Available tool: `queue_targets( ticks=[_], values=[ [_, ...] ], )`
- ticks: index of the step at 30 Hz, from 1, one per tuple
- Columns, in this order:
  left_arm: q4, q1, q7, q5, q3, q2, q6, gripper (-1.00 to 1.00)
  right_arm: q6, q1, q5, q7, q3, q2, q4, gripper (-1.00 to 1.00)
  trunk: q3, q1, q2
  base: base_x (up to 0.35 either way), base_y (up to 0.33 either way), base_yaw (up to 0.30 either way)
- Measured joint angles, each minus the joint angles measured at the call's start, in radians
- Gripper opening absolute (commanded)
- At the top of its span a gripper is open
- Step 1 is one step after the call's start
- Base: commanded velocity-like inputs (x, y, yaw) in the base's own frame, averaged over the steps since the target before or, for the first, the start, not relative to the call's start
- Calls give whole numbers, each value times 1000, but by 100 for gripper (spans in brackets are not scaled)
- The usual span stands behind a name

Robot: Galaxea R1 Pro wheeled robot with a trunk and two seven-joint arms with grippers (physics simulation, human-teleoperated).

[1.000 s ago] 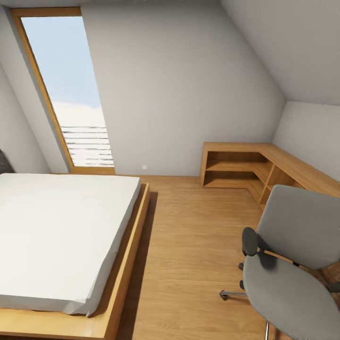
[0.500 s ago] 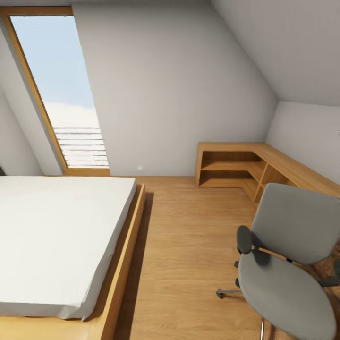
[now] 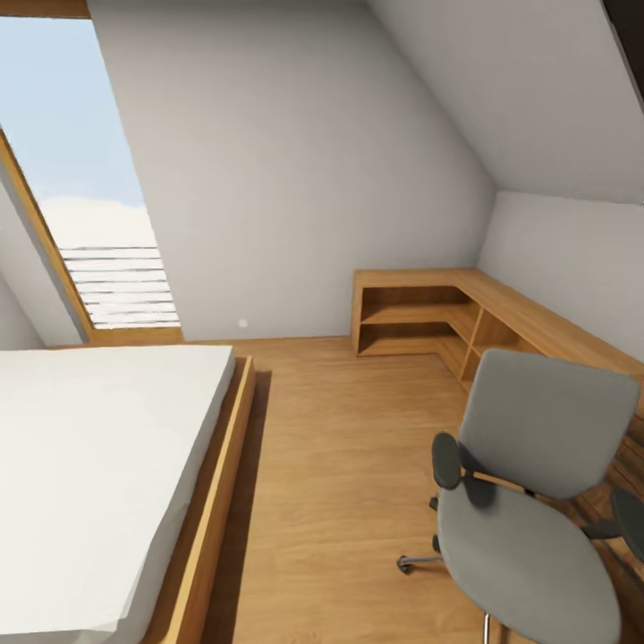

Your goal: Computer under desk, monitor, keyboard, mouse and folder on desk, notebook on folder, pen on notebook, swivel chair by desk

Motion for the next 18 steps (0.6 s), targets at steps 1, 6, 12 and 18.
queue_targets(
  ticks=[1, 6, 12, 18],
  values=[
    [0, 0, 0, 0, 0, 0, 0, 100, 0, 0, 0, 0, 0, 0, 0, 100, 0, 0, 0, 54, 0, -10],
    [0, 0, 0, 0, 0, -1, 0, 100, 0, -1, -2, -1, 0, 0, 0, 100, 0, 0, 0, 28, 0, -5],
    [0, 0, 1, 0, 0, 0, 0, 100, 1, 0, -1, 0, 0, 0, 0, 100, 0, 0, 0, 194, 0, -1],
    [11, 0, 1, 0, 0, 0, 0, 100, 1, 0, -1, 0, 0, 0, 0, 100, 0, 0, 0, 124, 0, 0]
  ],
)
